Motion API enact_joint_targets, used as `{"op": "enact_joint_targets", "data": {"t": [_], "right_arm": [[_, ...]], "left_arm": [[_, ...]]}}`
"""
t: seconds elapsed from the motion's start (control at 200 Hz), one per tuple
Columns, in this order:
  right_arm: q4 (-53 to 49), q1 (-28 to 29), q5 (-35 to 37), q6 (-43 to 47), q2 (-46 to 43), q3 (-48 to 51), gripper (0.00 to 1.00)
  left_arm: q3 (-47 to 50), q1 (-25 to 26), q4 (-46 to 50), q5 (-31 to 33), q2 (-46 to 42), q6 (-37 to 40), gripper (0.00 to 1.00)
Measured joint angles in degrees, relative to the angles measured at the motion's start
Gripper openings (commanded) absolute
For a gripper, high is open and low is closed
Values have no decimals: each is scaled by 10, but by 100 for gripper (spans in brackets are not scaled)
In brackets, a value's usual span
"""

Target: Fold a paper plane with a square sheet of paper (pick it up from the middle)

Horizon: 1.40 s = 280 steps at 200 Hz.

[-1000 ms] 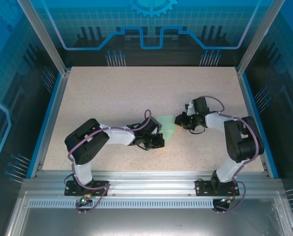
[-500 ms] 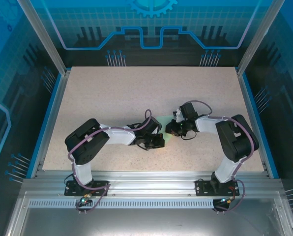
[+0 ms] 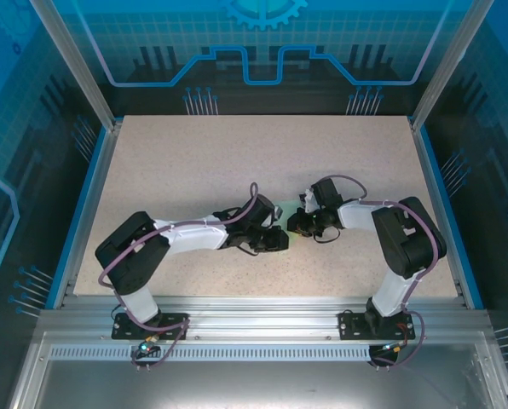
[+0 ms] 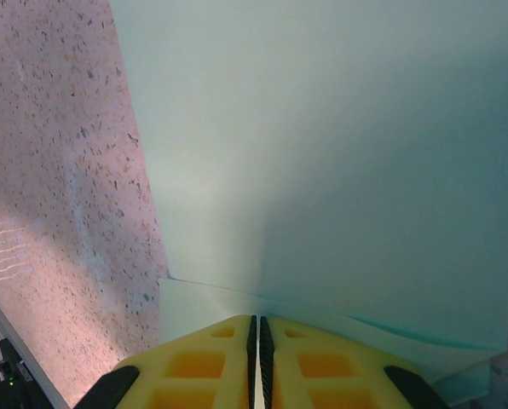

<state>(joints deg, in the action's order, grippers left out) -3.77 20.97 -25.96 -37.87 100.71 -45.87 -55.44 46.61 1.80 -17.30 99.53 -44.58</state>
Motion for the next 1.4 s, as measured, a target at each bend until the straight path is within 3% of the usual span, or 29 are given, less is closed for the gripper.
{"op": "enact_joint_targets", "data": {"t": [0.405, 1.115, 1.4], "right_arm": [[10, 0, -6, 0, 5, 1, 13], [13, -4, -17, 0, 10, -1, 14], [4, -7, -26, 0, 13, -7, 15]], "left_arm": [[-34, -24, -51, -61, 119, 5, 21], [57, -31, -110, -81, 71, -4, 22], [77, -32, -50, -106, 40, 0, 22]]}}
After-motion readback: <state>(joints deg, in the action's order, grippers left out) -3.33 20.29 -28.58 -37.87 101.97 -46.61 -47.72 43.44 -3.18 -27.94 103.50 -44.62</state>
